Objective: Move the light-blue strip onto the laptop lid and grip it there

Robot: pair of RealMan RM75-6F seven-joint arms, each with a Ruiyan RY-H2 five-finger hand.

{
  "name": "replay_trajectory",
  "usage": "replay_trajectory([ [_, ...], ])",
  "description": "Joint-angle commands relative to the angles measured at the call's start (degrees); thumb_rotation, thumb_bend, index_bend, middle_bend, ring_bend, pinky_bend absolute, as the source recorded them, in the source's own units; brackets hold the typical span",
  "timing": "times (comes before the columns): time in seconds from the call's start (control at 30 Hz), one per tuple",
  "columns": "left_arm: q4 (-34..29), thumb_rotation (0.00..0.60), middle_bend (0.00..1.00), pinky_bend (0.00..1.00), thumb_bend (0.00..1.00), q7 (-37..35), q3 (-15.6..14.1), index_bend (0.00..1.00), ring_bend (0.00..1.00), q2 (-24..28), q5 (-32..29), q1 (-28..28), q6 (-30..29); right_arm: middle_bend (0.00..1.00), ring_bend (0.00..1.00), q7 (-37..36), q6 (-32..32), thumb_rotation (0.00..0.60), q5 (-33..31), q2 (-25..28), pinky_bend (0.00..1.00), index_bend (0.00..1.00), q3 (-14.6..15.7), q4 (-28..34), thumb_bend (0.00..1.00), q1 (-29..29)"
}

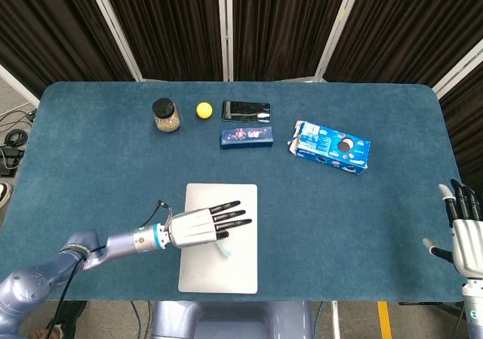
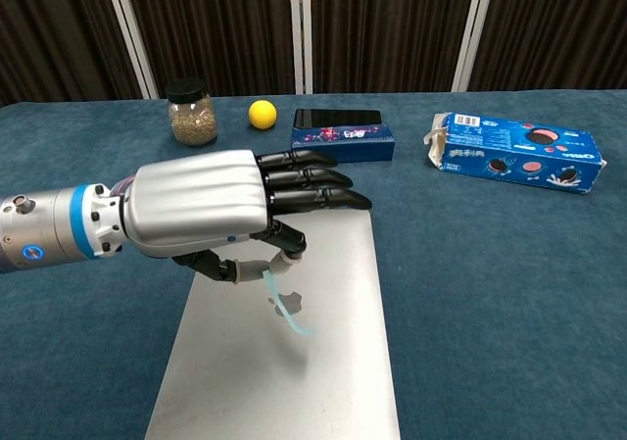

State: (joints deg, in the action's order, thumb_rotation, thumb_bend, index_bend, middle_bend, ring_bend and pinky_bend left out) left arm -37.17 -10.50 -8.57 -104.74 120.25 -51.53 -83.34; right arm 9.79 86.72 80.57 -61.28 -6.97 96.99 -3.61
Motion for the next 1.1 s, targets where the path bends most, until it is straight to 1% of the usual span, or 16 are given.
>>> replay_trajectory([
  [0.03, 2.4, 0.600, 0.00, 0.00, 0.15, -0.5, -1.0, 0.24, 0.00, -1.3, 0.2, -0.3, -0.6, 0.00, 0.00, 0.0, 0.0, 0.600, 0.0, 0.0, 0.00, 0.04, 0.0, 0.0, 0.00, 0.0],
  [0.07, 2.9, 0.600, 0.00, 0.00, 0.06, -0.5, -1.1, 0.12, 0.00, -1.3, 0.0, -0.4, -0.6, 0.00, 0.00, 0.0, 0.0, 0.600, 0.0, 0.0, 0.00, 0.04, 0.0, 0.0, 0.00, 0.0],
  [0.1, 3.1, 0.600, 0.00, 0.00, 0.01, -0.6, -1.1, 0.05, 0.00, -1.3, -0.1, -0.4, -0.6, 0.00, 0.00, 0.0, 0.1, 0.600, 0.1, 0.0, 0.00, 0.04, 0.0, 0.0, 0.00, 0.0],
  [0.17, 3.2, 0.600, 0.00, 0.00, 0.00, -0.8, -1.1, 0.00, 0.00, -1.2, -0.5, -0.5, -1.0, 0.00, 0.00, 0.1, 0.1, 0.600, 0.1, 0.0, 0.00, 0.04, 0.0, 0.1, 0.00, 0.0],
  [0.37, 2.4, 0.600, 0.00, 0.00, 0.00, -1.1, -0.8, 0.00, 0.00, 0.0, -1.9, -0.7, -2.2, 0.00, 0.00, 0.1, 0.2, 0.600, 0.3, 0.0, 0.00, 0.04, 0.1, 0.1, 0.00, 0.0],
  [0.53, -0.6, 0.600, 0.00, 0.00, 0.00, -1.4, 1.4, 0.00, 0.00, 2.6, -5.6, 0.3, -2.9, 0.00, 0.00, -0.2, 0.2, 0.600, 0.4, 0.1, 0.00, 0.04, 0.2, 0.3, 0.00, 0.1],
  [0.63, -4.9, 0.600, 0.00, 0.00, 0.00, -1.5, 3.5, 0.00, 0.00, 5.9, -9.8, 1.5, -1.2, 0.00, 0.00, -0.2, 0.1, 0.600, 0.5, 0.2, 0.00, 0.05, 0.3, 0.4, 0.00, 0.1],
  [0.7, -8.8, 0.600, 0.00, 0.00, 0.00, -1.5, 5.0, 0.00, 0.00, 8.8, -13.3, 2.7, 0.7, 0.00, 0.00, -0.2, -0.1, 0.600, 0.4, 0.2, 0.00, 0.05, 0.4, 0.4, 0.02, 0.1],
  [0.77, -14.2, 0.600, 0.00, 0.00, 0.00, -1.5, 6.4, 0.00, 0.00, 12.6, -17.6, 4.2, 3.5, 0.00, 0.00, 0.1, -0.4, 0.600, 0.4, 0.2, 0.00, 0.05, 0.5, 0.5, 0.08, 0.0],
  [0.8, -19.0, 0.600, 0.00, 0.00, 0.00, -1.0, 7.3, 0.00, 0.00, 15.6, -20.8, 5.4, 5.5, 0.00, 0.00, 0.5, -0.6, 0.600, 0.5, 0.1, 0.00, 0.06, 0.6, 0.6, 0.14, -0.1],
  [0.83, -22.3, 0.600, 0.00, 0.00, 0.00, -0.8, 8.0, 0.00, 0.00, 17.5, -23.1, 6.4, 6.4, 0.00, 0.00, 0.7, -0.7, 0.600, 0.5, 0.0, 0.00, 0.06, 0.7, 0.6, 0.18, -0.1],
  [0.87, -25.4, 0.600, 0.00, 0.00, 0.00, -0.3, 8.6, 0.00, 0.00, 19.4, -25.0, 7.3, 7.2, 0.00, 0.00, 1.0, -0.9, 0.600, 0.6, -0.1, 0.00, 0.06, 0.8, 0.6, 0.21, -0.2],
  [0.9, -29.5, 0.600, 0.00, 0.00, 0.00, 0.7, 9.6, 0.00, 0.00, 22.1, -28.6, 9.1, 7.8, 0.00, 0.00, 1.5, -1.2, 0.600, 0.7, -0.3, 0.00, 0.06, 0.9, 0.7, 0.25, -0.4],
  [1.0, -36.8, 0.600, 0.00, 0.00, 0.00, 3.8, 11.2, 0.00, 0.00, 27.2, -34.8, 12.5, 8.1, 0.00, 0.00, 3.0, -2.1, 0.600, 1.0, -0.8, 0.00, 0.06, 1.1, 0.7, 0.33, -1.1],
  [1.1, -45.5, 0.600, 0.00, 0.00, 0.00, 9.5, 12.8, 0.00, 0.00, 33.1, -42.7, 16.6, 7.7, 0.00, 0.00, 5.2, -4.2, 0.600, 1.5, -1.1, 0.00, 0.07, 1.4, 0.8, 0.40, -2.5],
])
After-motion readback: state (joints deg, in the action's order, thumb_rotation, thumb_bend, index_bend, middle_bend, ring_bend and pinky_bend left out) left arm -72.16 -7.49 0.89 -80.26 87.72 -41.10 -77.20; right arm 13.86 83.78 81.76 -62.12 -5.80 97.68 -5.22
